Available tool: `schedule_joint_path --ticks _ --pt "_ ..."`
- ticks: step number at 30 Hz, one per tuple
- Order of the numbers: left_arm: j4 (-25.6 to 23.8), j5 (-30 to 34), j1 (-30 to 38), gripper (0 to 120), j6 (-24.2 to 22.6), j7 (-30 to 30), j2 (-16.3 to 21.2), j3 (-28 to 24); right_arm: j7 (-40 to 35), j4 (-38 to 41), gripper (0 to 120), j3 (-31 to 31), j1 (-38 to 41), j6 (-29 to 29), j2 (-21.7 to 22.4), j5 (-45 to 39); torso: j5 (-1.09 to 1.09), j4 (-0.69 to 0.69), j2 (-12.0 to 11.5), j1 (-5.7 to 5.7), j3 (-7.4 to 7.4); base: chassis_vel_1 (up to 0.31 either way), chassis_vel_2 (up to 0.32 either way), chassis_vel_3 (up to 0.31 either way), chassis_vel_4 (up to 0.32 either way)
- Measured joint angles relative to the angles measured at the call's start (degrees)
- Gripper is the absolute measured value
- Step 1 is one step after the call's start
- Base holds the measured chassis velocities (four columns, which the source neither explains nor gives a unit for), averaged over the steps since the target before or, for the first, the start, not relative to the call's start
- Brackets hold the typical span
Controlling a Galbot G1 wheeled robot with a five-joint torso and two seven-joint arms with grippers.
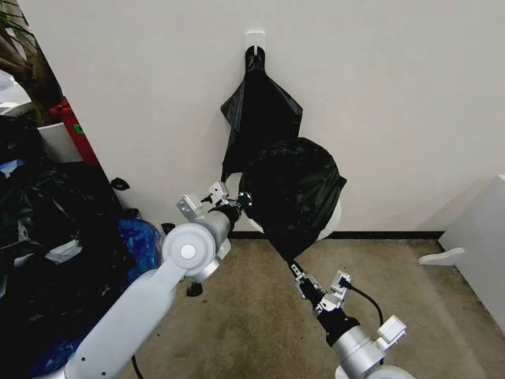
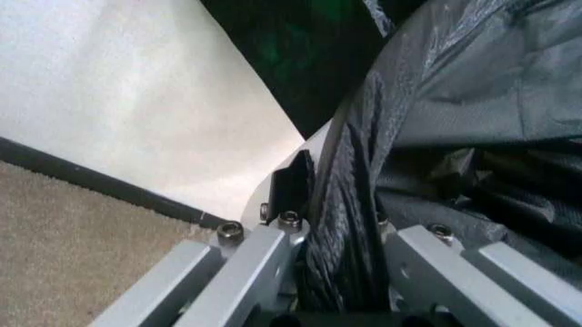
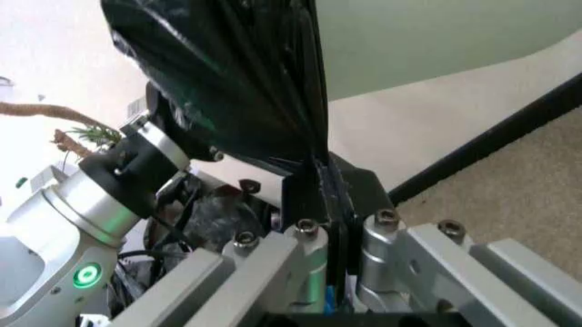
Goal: Place the garbage bag over the trash bin.
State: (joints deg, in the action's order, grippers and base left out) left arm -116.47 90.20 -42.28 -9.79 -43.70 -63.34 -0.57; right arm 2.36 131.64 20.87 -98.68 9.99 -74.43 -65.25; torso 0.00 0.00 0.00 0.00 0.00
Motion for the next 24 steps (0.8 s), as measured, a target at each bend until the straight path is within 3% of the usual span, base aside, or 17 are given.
schedule_joint_path --ticks 17,24 --pt "-1.21 1.65 -0.21 1 0.05 -0.68 0.45 0.55 1.58 -5.42 0 2.48 0.61 -0.79 -0.03 -0.34 0.01 0.0 0.0 0.0 0.0 0.0 0.0 0.0 0.0" --pt "-1.19 -1.88 -0.62 1 -0.26 0.33 1.15 0.58 3.02 -2.78 0 3.03 -1.61 -2.62 0.12 7.76 0.0 -0.01 0.0 0.0 0.0 0.0 0.0 0.0 0.0"
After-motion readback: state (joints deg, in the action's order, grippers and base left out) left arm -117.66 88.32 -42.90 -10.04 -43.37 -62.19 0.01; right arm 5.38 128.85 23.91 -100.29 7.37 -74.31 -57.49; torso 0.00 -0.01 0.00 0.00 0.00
